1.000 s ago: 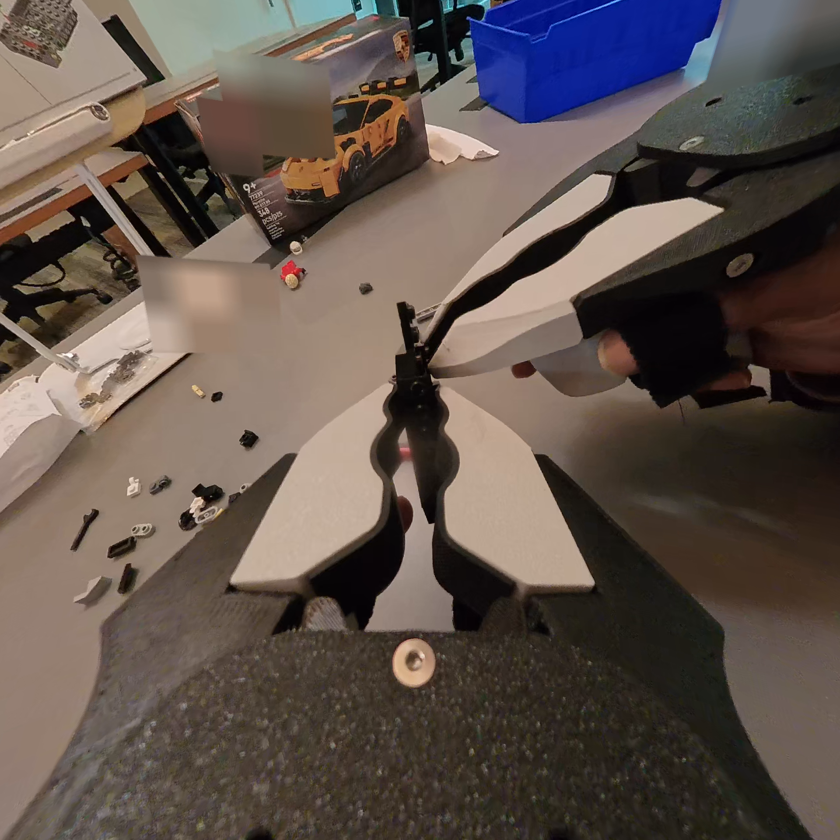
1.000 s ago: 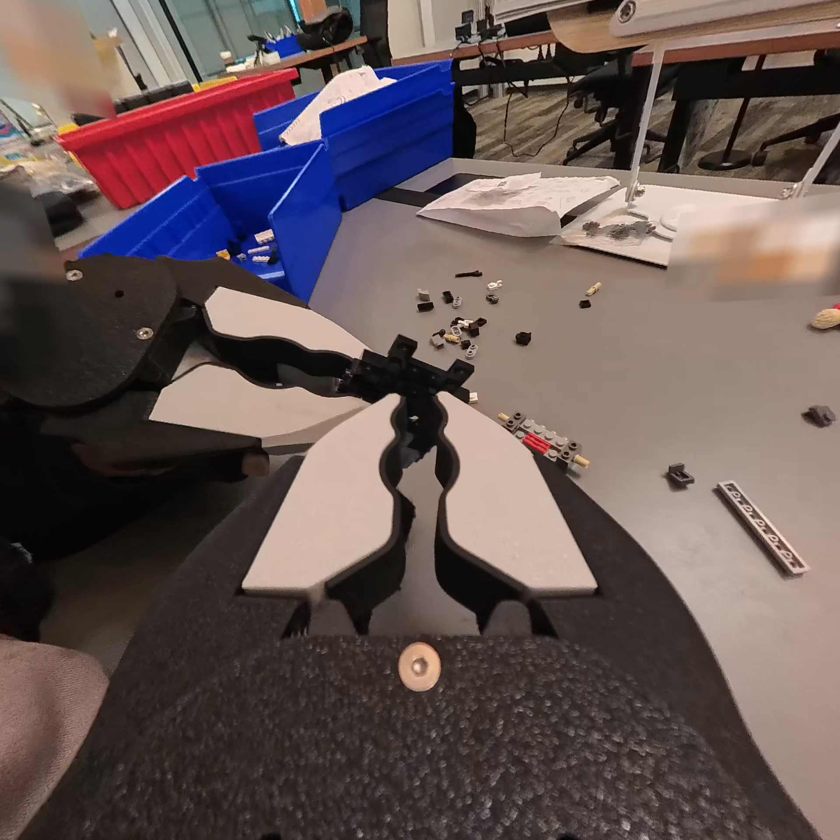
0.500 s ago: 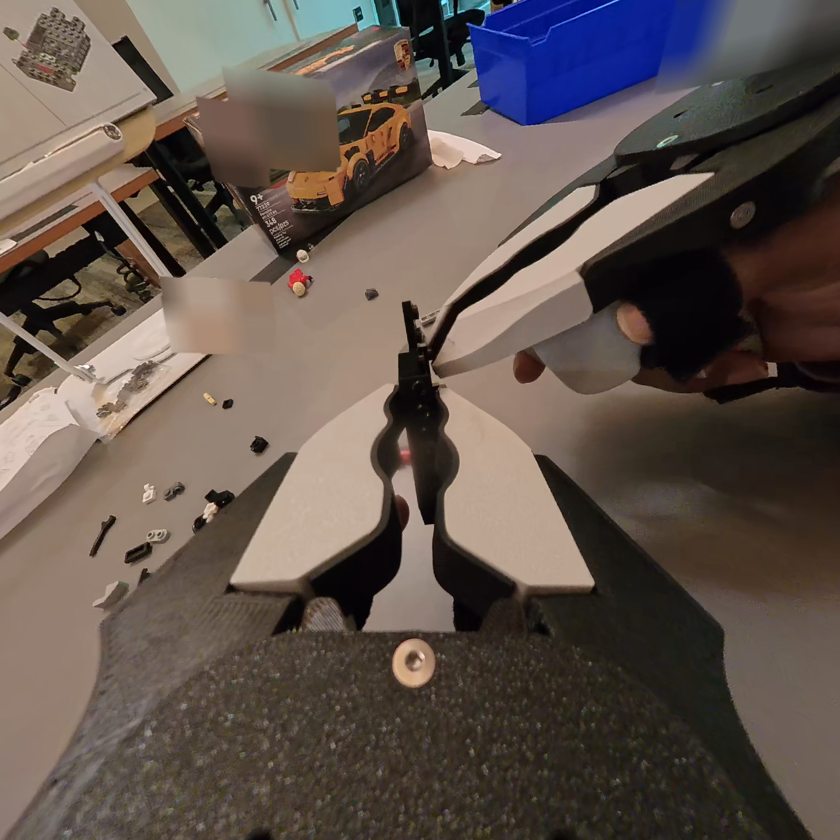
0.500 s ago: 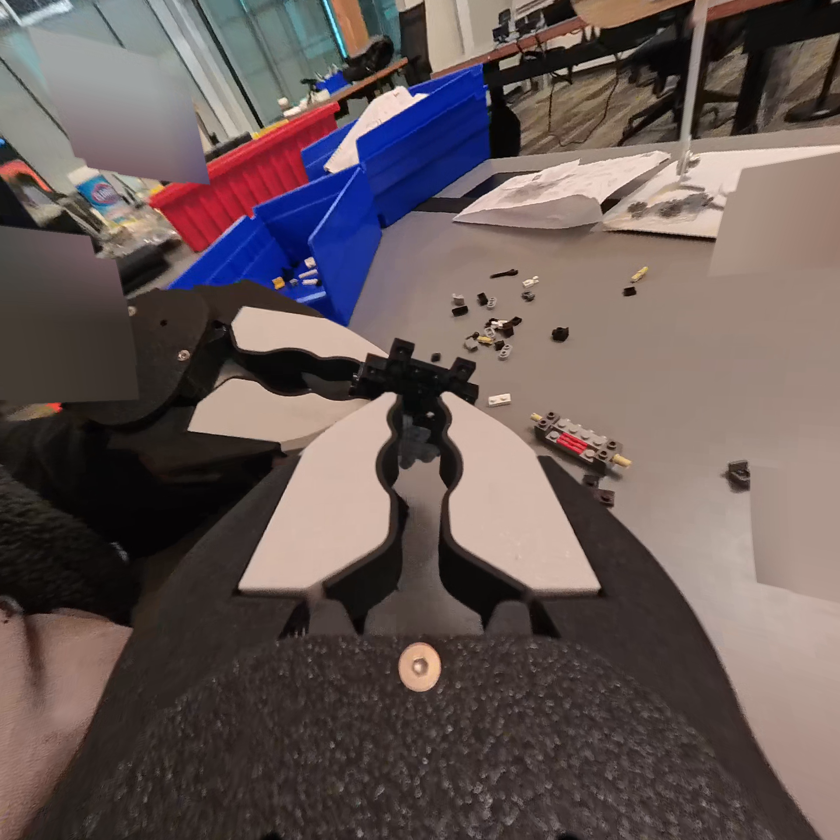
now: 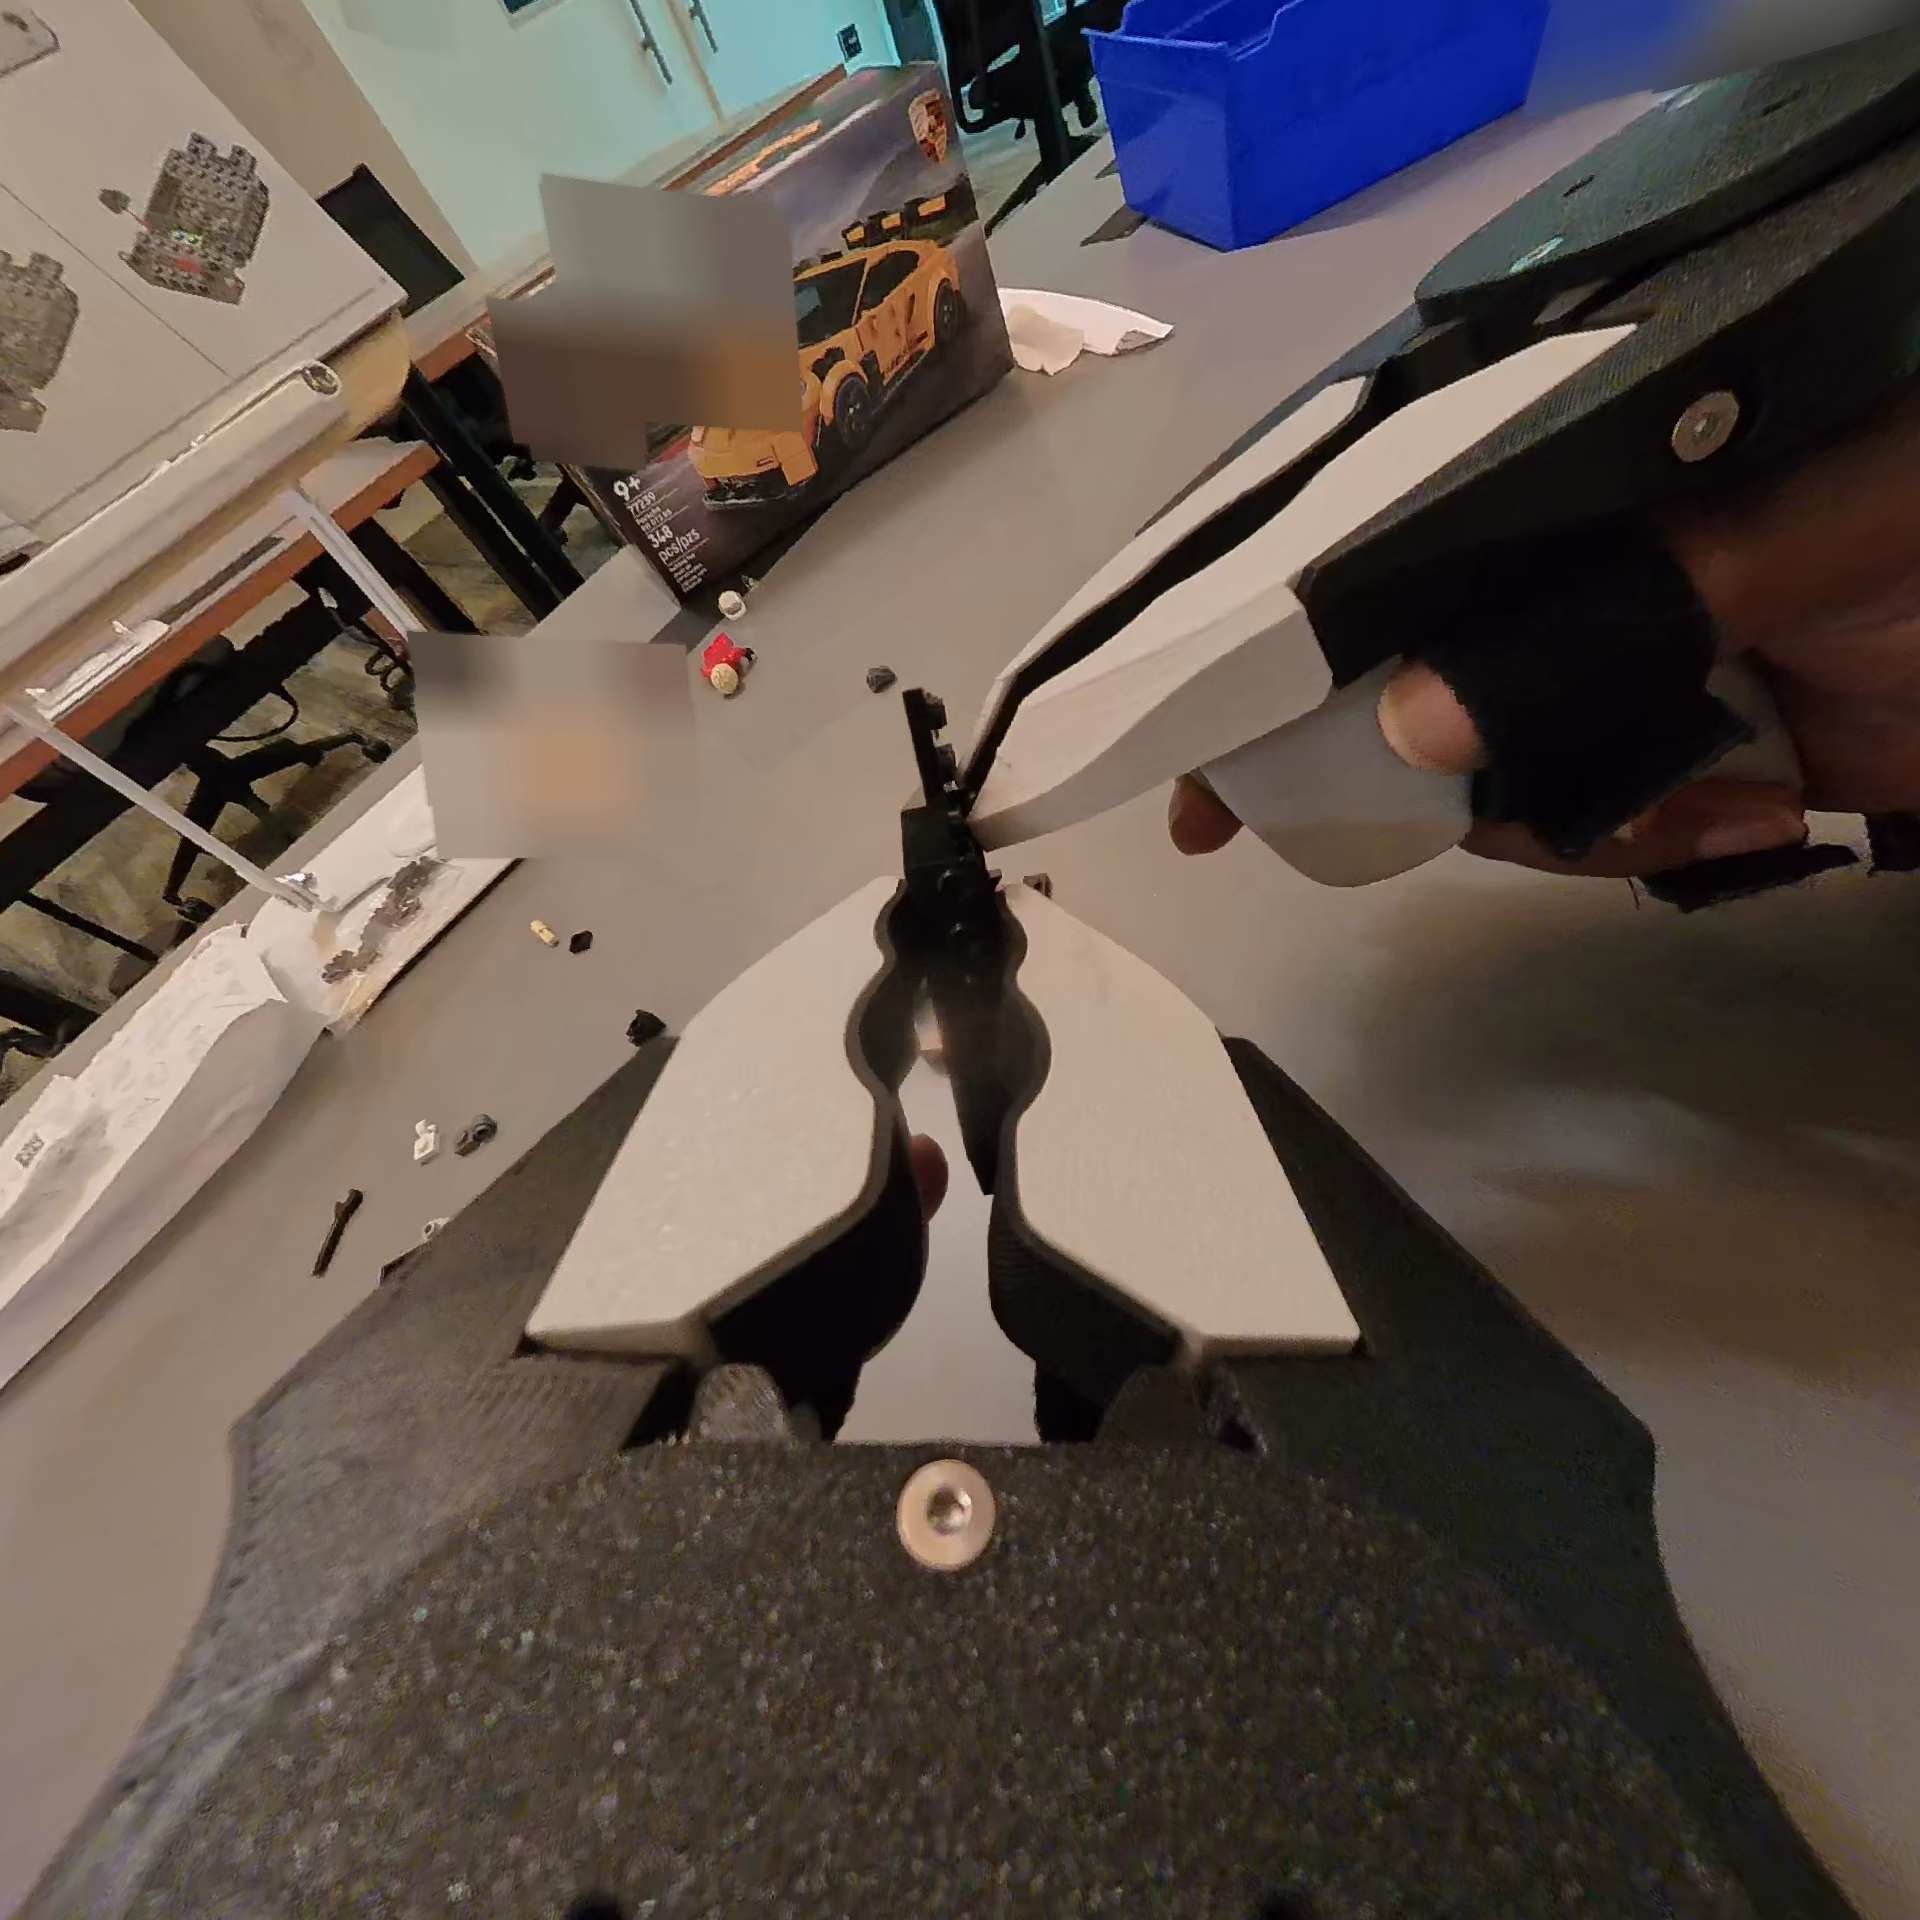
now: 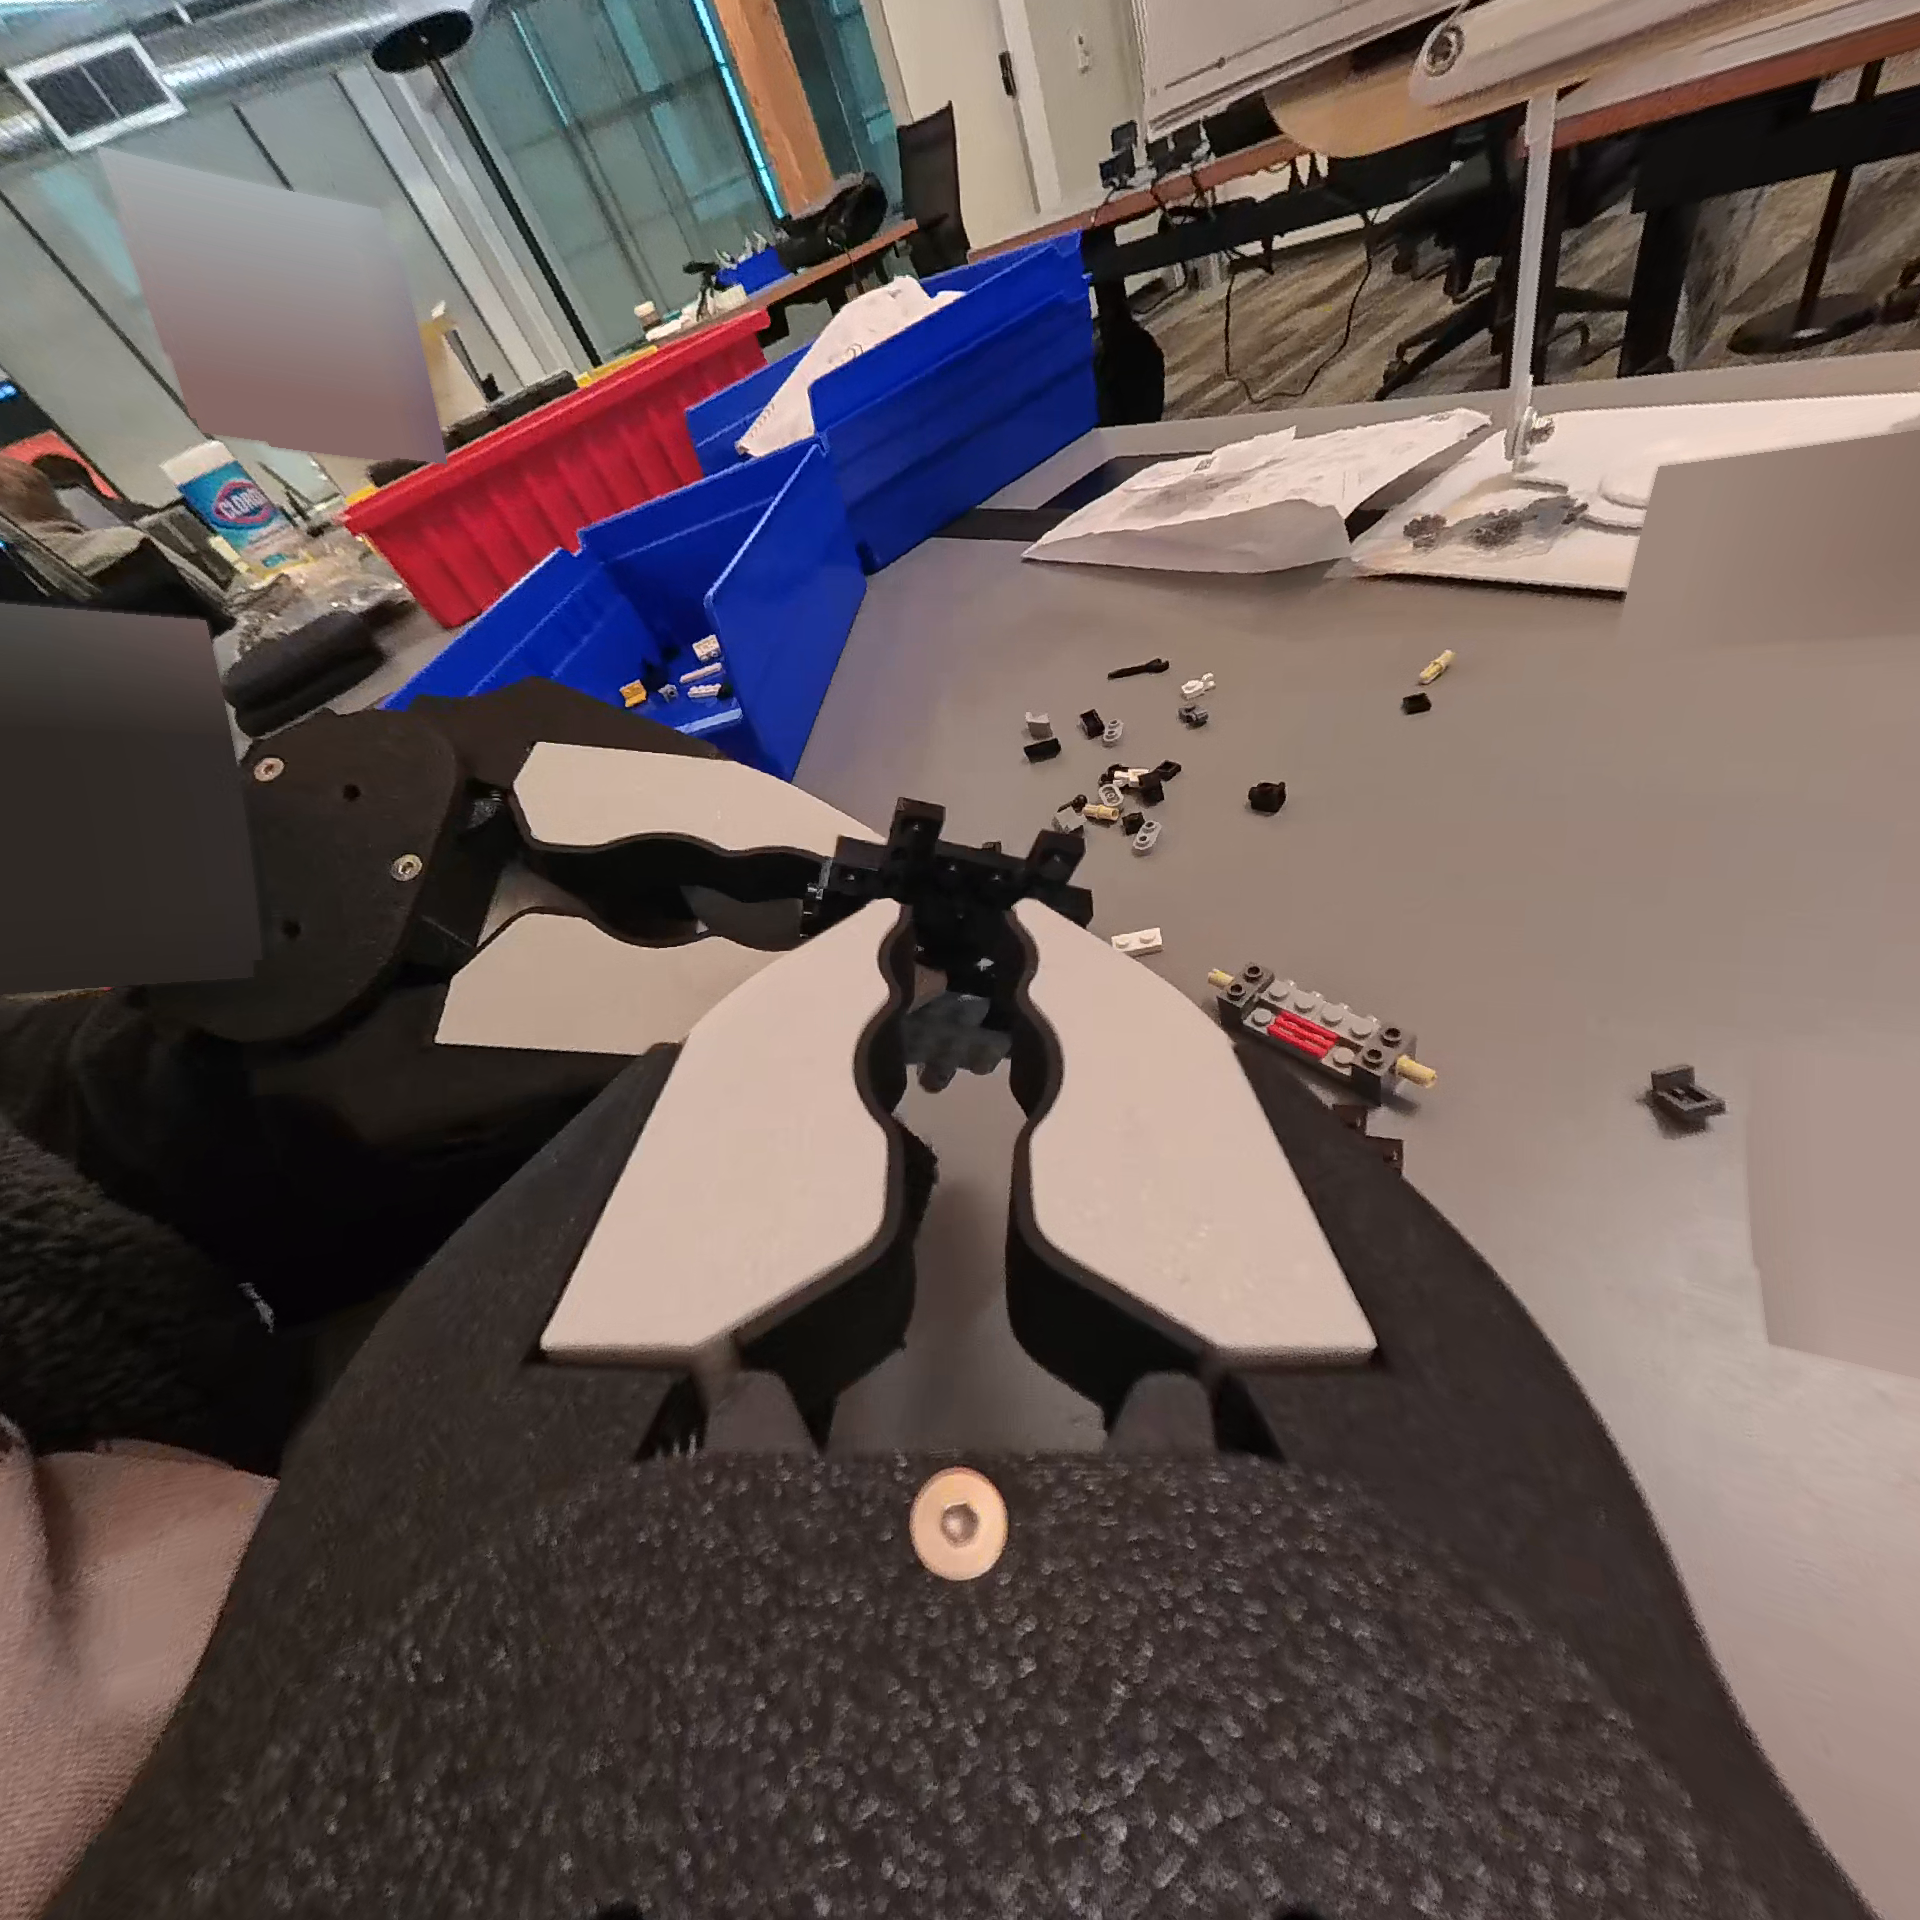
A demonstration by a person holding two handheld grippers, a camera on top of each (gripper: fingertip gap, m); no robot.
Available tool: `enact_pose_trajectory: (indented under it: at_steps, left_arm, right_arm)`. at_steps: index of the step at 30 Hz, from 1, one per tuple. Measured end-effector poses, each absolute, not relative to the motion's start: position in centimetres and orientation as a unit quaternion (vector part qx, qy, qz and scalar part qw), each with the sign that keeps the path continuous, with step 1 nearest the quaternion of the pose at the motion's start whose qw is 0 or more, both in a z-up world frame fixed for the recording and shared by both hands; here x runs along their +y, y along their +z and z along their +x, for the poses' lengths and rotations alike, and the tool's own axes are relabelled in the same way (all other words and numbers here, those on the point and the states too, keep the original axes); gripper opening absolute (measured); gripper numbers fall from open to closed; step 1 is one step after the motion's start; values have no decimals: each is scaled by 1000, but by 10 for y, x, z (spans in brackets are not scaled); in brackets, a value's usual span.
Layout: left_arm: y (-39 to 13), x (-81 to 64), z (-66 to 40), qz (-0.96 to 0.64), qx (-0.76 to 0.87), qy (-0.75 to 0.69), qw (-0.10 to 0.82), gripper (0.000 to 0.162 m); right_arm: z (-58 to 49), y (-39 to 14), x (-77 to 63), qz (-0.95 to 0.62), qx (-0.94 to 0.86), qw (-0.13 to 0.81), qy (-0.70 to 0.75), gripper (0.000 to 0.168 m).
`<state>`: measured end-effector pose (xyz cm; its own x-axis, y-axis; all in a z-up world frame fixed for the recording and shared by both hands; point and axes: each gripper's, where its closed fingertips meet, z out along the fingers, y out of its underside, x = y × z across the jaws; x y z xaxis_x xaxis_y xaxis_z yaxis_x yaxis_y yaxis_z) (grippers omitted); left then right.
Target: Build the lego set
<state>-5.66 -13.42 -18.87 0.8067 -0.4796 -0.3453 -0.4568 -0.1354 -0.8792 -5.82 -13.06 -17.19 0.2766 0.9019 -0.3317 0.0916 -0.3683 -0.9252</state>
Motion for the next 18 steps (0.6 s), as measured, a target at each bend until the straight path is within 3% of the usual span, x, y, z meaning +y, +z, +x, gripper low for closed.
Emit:
enact_pose_trajectory:
  at_steps: [18]
  left_arm:
    - [-204, -133, -56, -803, 254, -81, 533, 13]
  right_arm:
    - [-57, -187, -128, -673, -431, 486, 353, 8]
